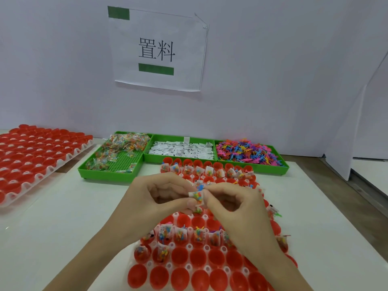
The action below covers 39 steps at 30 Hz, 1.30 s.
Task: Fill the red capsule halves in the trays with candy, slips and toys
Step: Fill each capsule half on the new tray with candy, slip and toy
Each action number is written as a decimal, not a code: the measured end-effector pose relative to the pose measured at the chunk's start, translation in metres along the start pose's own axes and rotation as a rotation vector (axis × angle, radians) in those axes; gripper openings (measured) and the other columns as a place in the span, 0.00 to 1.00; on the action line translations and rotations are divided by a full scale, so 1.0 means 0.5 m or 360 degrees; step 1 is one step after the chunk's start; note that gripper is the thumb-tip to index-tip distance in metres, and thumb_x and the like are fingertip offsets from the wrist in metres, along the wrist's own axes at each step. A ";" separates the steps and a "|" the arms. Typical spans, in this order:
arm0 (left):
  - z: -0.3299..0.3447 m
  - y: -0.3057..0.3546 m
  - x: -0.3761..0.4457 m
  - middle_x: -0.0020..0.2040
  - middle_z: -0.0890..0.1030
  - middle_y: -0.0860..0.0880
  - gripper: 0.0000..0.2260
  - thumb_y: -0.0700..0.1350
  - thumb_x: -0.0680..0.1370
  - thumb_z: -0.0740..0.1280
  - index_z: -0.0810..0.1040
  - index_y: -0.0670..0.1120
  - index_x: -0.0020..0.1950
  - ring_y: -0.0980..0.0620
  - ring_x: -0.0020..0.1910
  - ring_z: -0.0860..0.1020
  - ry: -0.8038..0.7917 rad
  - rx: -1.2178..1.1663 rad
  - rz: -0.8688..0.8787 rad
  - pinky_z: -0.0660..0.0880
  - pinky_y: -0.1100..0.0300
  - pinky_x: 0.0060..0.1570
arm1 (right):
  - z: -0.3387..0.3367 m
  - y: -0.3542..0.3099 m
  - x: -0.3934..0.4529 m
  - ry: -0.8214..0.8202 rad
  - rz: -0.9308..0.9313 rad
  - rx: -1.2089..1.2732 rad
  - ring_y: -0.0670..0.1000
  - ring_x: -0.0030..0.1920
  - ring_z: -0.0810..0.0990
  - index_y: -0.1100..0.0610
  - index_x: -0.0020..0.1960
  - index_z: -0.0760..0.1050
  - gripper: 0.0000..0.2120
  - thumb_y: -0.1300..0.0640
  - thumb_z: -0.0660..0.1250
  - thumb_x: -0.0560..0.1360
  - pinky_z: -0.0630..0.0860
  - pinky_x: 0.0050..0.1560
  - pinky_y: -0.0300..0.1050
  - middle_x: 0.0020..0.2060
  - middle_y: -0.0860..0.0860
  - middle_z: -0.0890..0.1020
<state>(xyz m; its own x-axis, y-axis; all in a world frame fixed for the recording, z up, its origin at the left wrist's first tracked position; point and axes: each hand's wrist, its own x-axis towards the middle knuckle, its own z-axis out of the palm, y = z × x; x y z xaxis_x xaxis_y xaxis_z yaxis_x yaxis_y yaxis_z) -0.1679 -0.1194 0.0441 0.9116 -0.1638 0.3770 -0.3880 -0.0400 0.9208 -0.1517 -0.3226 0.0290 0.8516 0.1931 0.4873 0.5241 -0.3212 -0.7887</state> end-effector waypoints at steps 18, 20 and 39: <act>-0.020 0.005 -0.001 0.44 0.87 0.48 0.07 0.44 0.72 0.79 0.86 0.51 0.48 0.47 0.43 0.86 -0.0054 0.0394 0.0130 0.82 0.59 0.45 | -0.014 -0.014 -0.016 -0.0241 0.0120 0.0249 0.47 0.46 0.86 0.46 0.50 0.86 0.05 0.52 0.75 0.75 0.81 0.44 0.37 0.44 0.45 0.87; -0.022 0.006 -0.001 0.44 0.86 0.46 0.09 0.42 0.71 0.80 0.86 0.48 0.50 0.46 0.44 0.86 -0.0102 0.0368 0.0096 0.82 0.59 0.47 | -0.014 -0.013 -0.016 -0.0279 0.0141 0.0237 0.48 0.46 0.86 0.47 0.49 0.86 0.05 0.55 0.75 0.75 0.81 0.45 0.37 0.43 0.46 0.87; -0.066 0.011 -0.009 0.46 0.86 0.53 0.10 0.41 0.75 0.78 0.86 0.55 0.51 0.52 0.45 0.85 -0.0611 0.0597 -0.0315 0.84 0.51 0.48 | -0.005 -0.022 -0.034 -0.0656 0.0440 0.0107 0.48 0.43 0.85 0.47 0.47 0.85 0.05 0.56 0.77 0.74 0.83 0.49 0.45 0.42 0.47 0.86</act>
<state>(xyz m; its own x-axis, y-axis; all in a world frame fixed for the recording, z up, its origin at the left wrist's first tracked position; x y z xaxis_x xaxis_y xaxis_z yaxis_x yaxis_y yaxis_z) -0.1696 -0.0865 0.0509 0.8843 -0.4612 0.0733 -0.3006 -0.4421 0.8451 -0.1719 -0.3246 0.0301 0.8824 0.4639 0.0784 0.2659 -0.3543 -0.8966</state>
